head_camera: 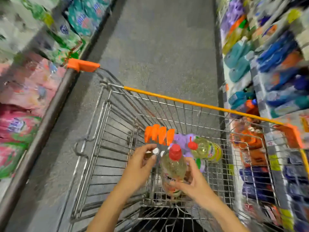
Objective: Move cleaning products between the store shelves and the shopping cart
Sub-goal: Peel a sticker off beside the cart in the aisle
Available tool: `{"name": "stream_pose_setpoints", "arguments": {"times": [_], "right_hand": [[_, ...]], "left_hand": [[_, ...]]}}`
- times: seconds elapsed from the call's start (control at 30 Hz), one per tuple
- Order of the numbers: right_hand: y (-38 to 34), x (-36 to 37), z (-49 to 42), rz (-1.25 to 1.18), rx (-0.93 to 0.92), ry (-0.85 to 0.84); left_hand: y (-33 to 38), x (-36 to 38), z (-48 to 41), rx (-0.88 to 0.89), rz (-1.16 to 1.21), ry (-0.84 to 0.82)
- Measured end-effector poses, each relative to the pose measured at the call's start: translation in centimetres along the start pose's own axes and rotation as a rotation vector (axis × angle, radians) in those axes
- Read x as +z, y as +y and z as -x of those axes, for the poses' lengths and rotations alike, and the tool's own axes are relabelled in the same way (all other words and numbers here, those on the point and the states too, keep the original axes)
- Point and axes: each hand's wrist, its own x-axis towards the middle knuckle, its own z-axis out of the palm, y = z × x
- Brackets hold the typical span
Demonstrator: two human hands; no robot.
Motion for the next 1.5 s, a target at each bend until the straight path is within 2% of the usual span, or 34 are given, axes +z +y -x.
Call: {"name": "stream_pose_setpoints", "arguments": {"times": [0.13,0.27,0.37,0.53,0.77,0.87,1.03,1.27,1.5], "right_hand": [[-5.7,-0.2,3.4,-0.178,-0.135,0.079],[-9.1,0.0,6.1,-0.3,-0.226,0.094],[-10.3,0.6,7.8,-0.349,-0.318,0.148],[-9.5,1.6,10.0,-0.425,-0.44,0.348],[-8.5,0.9,15.5,-0.414,-0.544,0.504],[-8.3,0.5,18.9,-0.399,-0.566,0.545],[-6.6,0.3,25.1,-0.411,-0.635,0.619],[-2.4,1.1,36.1,-0.383,-0.697,0.626],[1.4,3.5,46.0,-0.408,-0.747,0.702]], "left_hand": [[4.4,0.0,1.8,0.039,0.157,-0.218],[7.9,0.1,3.1,0.107,0.318,-0.258],[9.4,0.2,3.8,0.18,0.326,-0.253],[10.4,1.6,5.2,0.261,0.368,-0.28],[12.0,5.3,8.4,0.353,0.408,-0.374],[13.0,7.1,10.4,0.382,0.414,-0.447],[14.4,10.6,15.4,0.466,0.4,-0.465],[13.9,15.0,25.8,0.562,0.385,-0.476],[13.5,18.1,36.3,0.639,0.392,-0.508]]}}
